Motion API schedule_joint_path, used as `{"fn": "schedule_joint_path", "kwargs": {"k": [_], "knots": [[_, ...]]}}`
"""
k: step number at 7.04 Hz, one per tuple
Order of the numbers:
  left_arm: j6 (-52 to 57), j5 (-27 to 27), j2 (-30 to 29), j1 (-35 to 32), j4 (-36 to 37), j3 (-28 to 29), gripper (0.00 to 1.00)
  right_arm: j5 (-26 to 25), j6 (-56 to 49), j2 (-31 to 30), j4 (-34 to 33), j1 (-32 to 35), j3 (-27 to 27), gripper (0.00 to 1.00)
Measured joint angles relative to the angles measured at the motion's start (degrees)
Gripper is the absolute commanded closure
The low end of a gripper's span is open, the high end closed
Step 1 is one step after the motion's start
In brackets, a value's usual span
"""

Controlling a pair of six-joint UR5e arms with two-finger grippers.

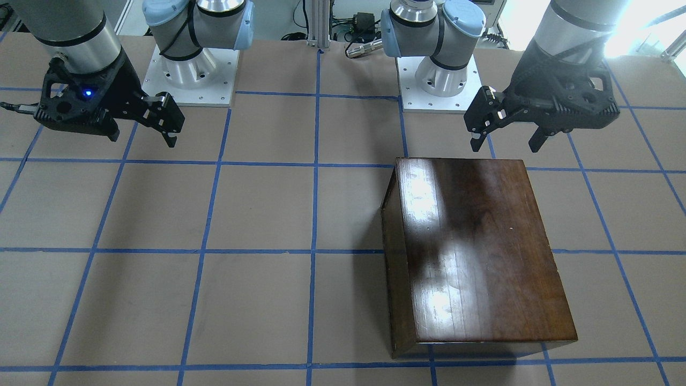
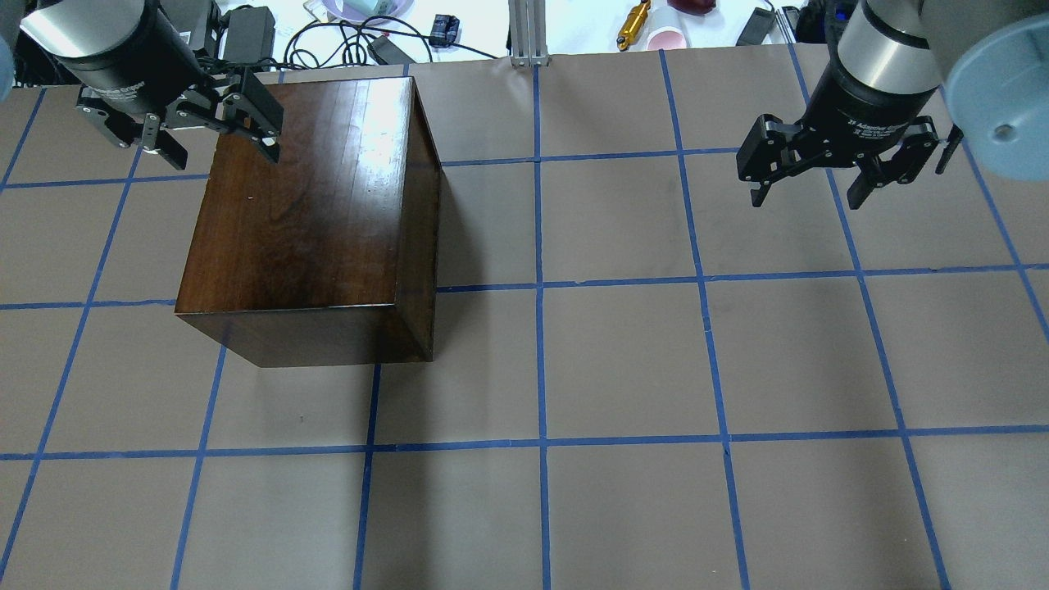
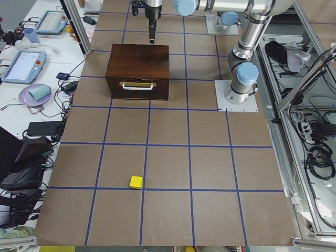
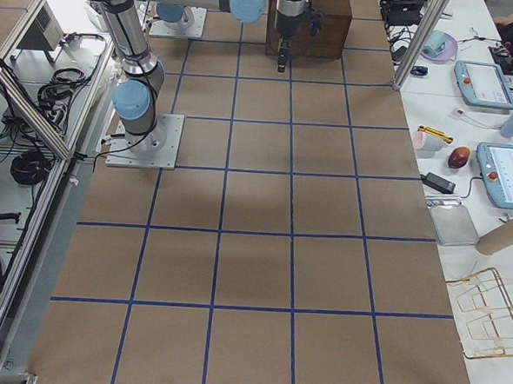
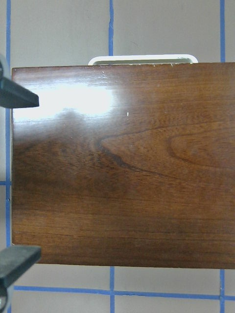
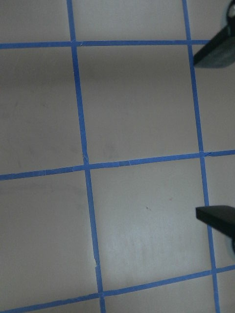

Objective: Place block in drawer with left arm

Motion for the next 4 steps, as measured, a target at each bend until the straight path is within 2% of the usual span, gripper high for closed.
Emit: {"fn": "schedule_joint_path", "kwargs": {"k": [4], "knots": [[1.22, 0.04, -1.64, 1.06, 1.33, 0.49, 0.00, 0.00, 0.00, 0.00, 0.00, 0.00, 0.00, 0.00]]}}
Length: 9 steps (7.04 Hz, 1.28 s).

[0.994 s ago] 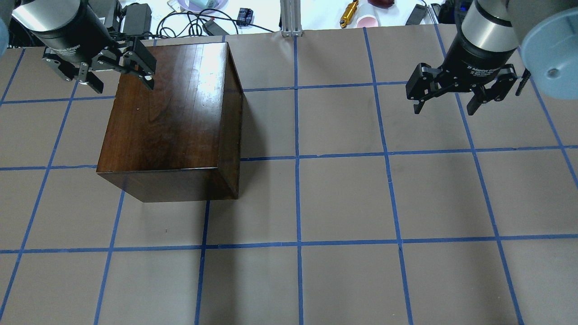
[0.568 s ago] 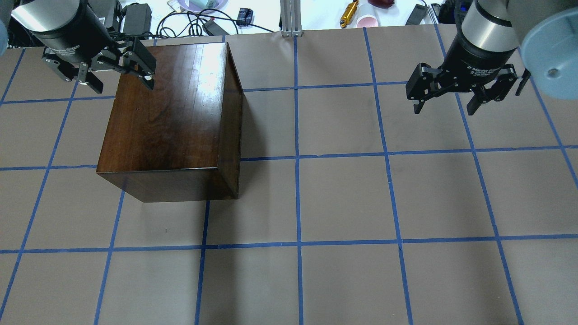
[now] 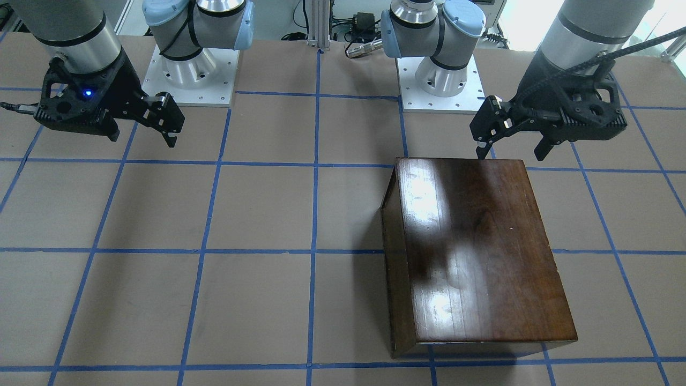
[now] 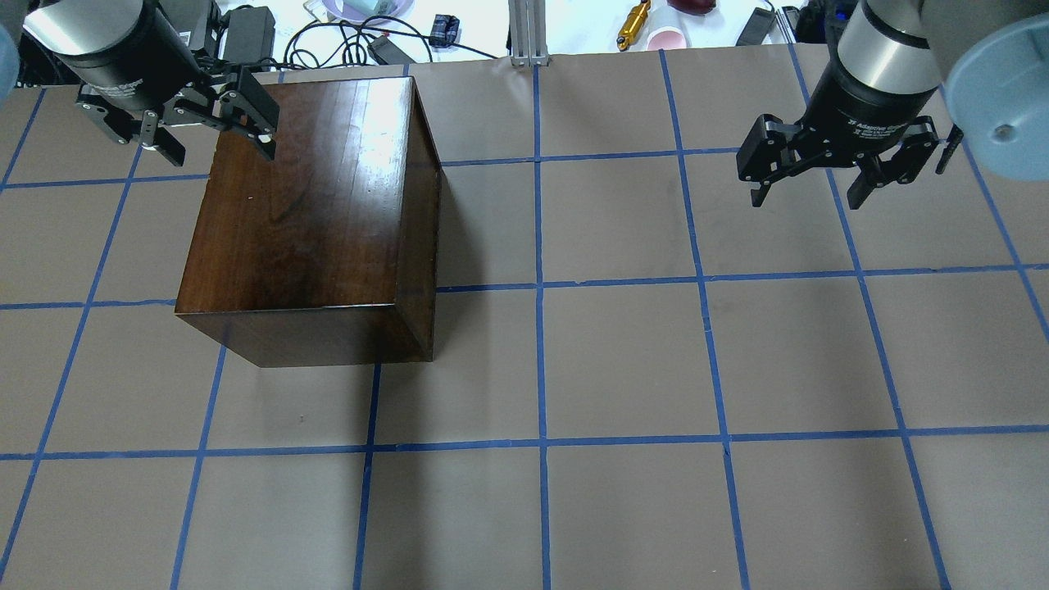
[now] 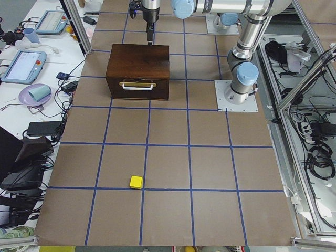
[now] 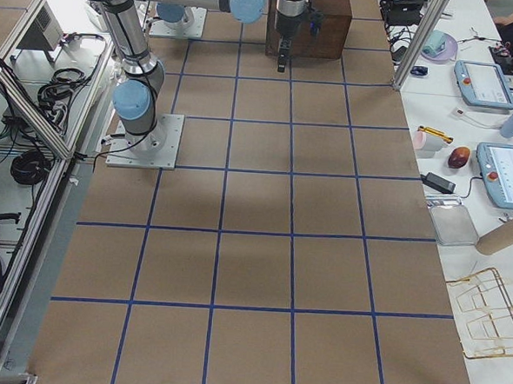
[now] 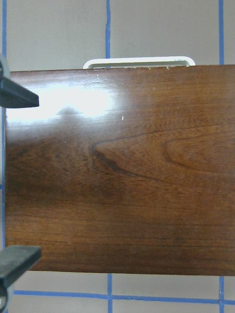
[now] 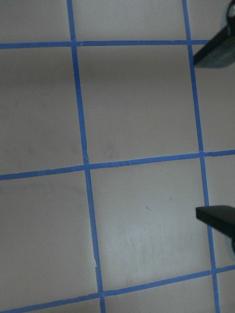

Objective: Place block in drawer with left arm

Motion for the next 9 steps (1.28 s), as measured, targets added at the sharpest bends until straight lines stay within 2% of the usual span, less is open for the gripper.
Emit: {"fn": "schedule_joint_path", "kwargs": {"k": [2, 6, 9], "knots": [[2.42, -0.09, -1.90, 2.46, 1.38, 0.35, 0.00, 0.00, 0.00, 0.00, 0.00, 0.00, 0.00, 0.00], [16.93, -0.33, -9.74, 12.46, 6.22, 0.67, 0.00, 0.00, 0.00, 0.00, 0.00, 0.00, 0.00, 0.00], [24.21, -6.90, -14.77, 19.99, 9.52, 0.48, 0.00, -0.06, 0.00, 0.00, 0.00, 0.00, 0.00, 0.00]]}}
